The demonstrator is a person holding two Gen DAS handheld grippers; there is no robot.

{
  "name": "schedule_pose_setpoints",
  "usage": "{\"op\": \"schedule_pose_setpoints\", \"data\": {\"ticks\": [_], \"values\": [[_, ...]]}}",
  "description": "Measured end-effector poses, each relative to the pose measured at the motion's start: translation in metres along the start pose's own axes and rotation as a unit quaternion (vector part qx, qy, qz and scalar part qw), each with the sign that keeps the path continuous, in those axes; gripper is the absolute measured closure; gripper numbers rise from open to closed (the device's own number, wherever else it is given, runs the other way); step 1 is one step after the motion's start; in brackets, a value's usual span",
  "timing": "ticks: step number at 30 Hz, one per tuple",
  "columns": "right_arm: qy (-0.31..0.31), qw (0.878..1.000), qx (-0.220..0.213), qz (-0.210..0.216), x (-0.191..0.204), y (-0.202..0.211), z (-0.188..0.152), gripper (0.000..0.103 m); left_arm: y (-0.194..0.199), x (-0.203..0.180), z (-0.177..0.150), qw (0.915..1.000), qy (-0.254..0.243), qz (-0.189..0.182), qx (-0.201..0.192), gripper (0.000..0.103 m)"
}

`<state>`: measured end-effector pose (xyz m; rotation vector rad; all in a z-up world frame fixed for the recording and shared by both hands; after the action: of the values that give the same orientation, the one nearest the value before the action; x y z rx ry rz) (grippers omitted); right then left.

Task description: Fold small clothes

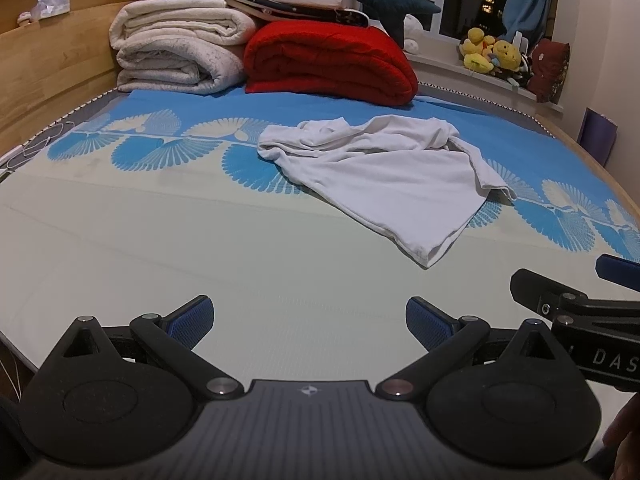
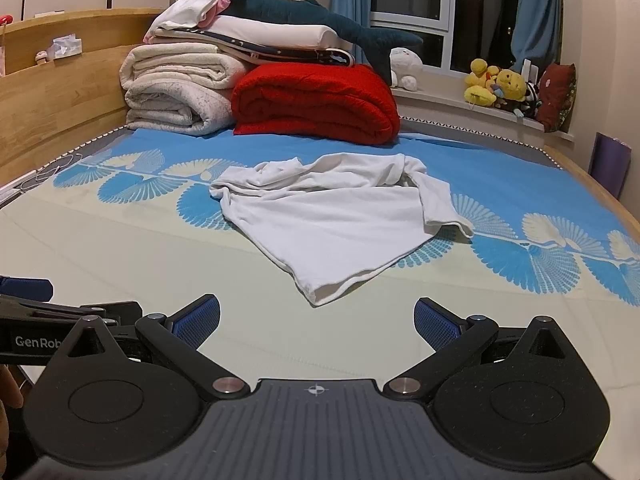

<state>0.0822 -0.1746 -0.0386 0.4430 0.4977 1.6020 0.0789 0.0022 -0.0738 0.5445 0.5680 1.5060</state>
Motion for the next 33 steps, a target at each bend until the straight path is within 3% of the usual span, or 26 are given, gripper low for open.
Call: {"op": "schedule_pose_setpoints", "data": {"ticks": [12, 19, 26, 30, 33], "values": [[-0.019, 1.0, 0.025, -0.002, -0.001, -0.003, -0.017, 0.001, 0.001, -0.003, -0.009, 0.999, -0.004, -0.004, 0.045, 0.001], [-0.031, 0.999, 0.03, -0.02, -0.016, -0.009, -0.015, 0.001, 0.001, -0.013, -0.011, 0.9993, -0.006, -0.014, 0.035, 0.001], [-0.063, 0.996, 0.065, -0.025, -0.035, -0.017, -0.02, 0.001, 0.003, -0.021, -0.009, 0.9994, -0.032, -0.005, 0.012, 0.001], [-0.084, 0.993, 0.076, -0.028, -0.049, -0.019, -0.016, 0.006, 0.002, -0.021, -0.009, 0.9996, -0.024, -0.011, 0.002, 0.001], [-0.104, 0.991, 0.075, -0.024, -0.06, -0.02, -0.011, 0.016, -0.004, -0.023, -0.011, 0.9995, -0.02, -0.02, 0.017, 0.013]]}}
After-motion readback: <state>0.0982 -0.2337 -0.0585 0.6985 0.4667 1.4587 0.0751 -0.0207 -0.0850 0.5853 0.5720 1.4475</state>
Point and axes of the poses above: each gripper's, at about its wrist camera, not at the fingertips, and y roughly against the way its jaws point, x to its left, z to its top, the point moved 10 cm from there along -y, roughly the way its jaws point, and after that the axes turned 2 degrees about -y, right-handed, at the moved point
